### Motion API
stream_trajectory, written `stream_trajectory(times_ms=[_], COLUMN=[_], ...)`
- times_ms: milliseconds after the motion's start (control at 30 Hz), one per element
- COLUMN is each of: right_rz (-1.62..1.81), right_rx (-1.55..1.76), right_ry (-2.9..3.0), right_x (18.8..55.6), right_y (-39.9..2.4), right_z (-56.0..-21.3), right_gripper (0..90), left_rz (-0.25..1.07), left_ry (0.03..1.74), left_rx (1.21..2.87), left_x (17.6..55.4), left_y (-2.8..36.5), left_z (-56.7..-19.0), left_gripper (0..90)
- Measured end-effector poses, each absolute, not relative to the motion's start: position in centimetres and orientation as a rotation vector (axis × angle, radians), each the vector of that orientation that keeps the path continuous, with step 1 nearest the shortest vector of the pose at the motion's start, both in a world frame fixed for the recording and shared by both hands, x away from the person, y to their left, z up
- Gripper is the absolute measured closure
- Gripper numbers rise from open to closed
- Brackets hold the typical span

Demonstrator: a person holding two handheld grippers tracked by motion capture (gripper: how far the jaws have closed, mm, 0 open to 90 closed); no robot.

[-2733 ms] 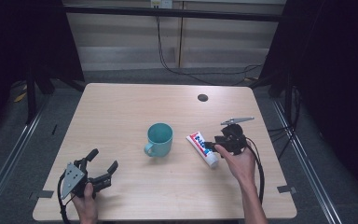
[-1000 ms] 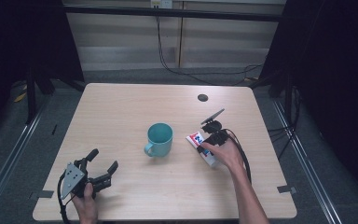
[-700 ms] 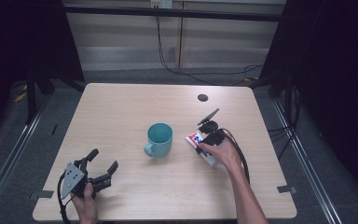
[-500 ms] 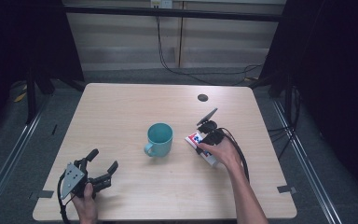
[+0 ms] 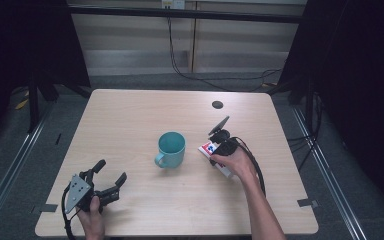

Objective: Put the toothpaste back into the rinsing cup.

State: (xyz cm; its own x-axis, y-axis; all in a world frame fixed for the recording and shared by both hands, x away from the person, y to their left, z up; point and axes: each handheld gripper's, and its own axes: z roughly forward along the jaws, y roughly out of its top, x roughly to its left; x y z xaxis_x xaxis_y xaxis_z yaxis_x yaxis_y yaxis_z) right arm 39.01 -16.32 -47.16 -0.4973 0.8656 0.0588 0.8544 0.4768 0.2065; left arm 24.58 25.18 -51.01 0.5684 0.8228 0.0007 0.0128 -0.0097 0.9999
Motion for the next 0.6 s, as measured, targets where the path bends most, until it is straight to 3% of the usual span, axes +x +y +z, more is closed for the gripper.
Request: stream_trajectory(times_ms=[433,600], right_rz=[0.357,0.392], right_rx=[1.579,1.591], right_ry=[2.635,2.629], right_x=[38.84,38.75], right_y=[-16.60,-16.95], right_z=[-46.65,-46.58], right_gripper=[65.4,67.7], left_rz=[0.749,0.749], left_ry=[0.760,0.761], left_rx=[1.452,1.452], left_x=[24.58,24.59], left_y=[25.20,25.20], left_z=[-51.01,-51.01], left_gripper=[15.5,15.5])
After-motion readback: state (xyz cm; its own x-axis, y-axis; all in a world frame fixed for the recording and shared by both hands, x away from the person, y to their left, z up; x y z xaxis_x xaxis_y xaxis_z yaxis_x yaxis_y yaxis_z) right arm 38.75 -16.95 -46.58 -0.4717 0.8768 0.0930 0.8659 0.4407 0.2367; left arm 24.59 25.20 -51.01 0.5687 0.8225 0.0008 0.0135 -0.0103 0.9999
